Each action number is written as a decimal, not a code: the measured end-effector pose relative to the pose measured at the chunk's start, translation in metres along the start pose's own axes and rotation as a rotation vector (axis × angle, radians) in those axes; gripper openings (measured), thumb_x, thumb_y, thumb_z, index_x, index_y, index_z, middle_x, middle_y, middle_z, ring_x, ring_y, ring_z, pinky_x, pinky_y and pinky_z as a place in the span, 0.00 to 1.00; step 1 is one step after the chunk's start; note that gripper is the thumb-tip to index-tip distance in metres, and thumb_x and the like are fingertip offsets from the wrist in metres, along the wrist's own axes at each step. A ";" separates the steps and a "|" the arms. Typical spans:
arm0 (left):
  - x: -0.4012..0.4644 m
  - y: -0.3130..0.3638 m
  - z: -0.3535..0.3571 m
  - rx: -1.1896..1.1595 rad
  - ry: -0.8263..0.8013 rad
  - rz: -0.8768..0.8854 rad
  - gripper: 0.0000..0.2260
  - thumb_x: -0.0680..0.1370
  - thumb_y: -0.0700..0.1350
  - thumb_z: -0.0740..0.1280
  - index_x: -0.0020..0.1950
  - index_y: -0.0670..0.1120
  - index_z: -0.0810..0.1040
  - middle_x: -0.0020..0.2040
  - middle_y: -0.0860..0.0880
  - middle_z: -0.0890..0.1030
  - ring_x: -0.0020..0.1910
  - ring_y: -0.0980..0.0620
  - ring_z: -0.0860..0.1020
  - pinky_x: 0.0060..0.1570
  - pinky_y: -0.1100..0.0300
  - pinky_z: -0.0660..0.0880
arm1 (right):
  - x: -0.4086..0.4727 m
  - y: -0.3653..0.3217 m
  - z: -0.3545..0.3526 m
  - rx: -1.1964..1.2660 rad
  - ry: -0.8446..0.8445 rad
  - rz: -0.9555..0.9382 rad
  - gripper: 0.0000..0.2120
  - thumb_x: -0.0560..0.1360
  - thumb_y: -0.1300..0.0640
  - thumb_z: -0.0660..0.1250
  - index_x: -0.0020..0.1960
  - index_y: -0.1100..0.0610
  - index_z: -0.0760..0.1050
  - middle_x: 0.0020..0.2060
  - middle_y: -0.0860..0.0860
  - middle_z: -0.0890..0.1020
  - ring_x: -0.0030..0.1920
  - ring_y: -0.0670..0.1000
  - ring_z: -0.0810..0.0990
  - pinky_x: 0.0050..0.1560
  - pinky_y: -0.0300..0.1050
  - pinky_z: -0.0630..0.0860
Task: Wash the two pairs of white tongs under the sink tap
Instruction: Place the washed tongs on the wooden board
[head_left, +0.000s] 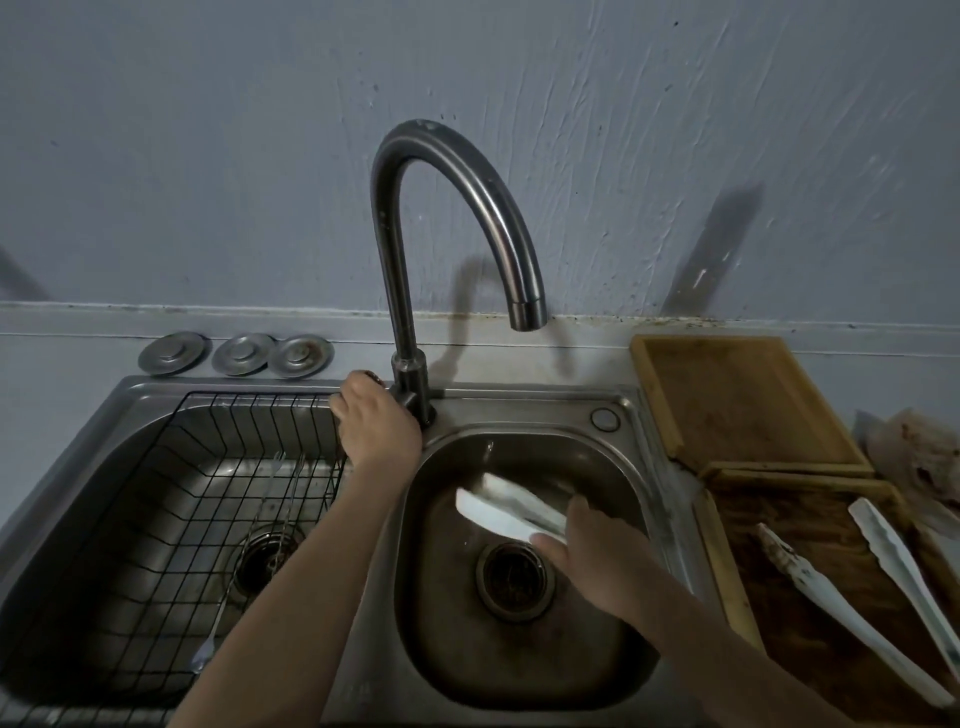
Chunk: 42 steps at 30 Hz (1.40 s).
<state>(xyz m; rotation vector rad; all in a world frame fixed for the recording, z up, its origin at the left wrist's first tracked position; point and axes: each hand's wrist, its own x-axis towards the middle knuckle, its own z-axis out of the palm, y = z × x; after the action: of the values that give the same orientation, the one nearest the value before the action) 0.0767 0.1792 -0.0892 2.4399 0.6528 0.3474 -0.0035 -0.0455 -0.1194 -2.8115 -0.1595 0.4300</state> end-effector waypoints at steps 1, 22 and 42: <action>-0.001 0.001 -0.001 0.007 -0.010 -0.002 0.15 0.77 0.38 0.61 0.61 0.35 0.63 0.62 0.36 0.69 0.62 0.38 0.65 0.54 0.47 0.72 | -0.002 0.003 0.004 0.016 -0.003 0.019 0.25 0.74 0.35 0.56 0.59 0.54 0.65 0.47 0.49 0.80 0.37 0.48 0.74 0.33 0.43 0.66; -0.082 0.110 0.072 -0.022 -0.675 0.488 0.11 0.76 0.41 0.62 0.57 0.43 0.77 0.56 0.42 0.79 0.56 0.43 0.76 0.57 0.51 0.72 | 0.001 0.114 -0.099 0.335 0.148 0.291 0.22 0.77 0.43 0.57 0.61 0.59 0.64 0.45 0.52 0.76 0.36 0.47 0.77 0.27 0.38 0.67; -0.074 0.175 0.156 0.371 -0.748 0.976 0.20 0.78 0.41 0.58 0.70 0.50 0.69 0.76 0.51 0.63 0.76 0.46 0.57 0.73 0.47 0.59 | 0.105 0.230 -0.123 0.357 0.280 0.370 0.39 0.63 0.40 0.74 0.66 0.55 0.64 0.48 0.49 0.78 0.39 0.47 0.76 0.32 0.39 0.70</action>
<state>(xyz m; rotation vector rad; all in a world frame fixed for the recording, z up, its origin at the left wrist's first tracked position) 0.1384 -0.0572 -0.1157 2.7780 -0.8849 -0.3674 0.1490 -0.2814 -0.1057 -2.5054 0.4562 0.1188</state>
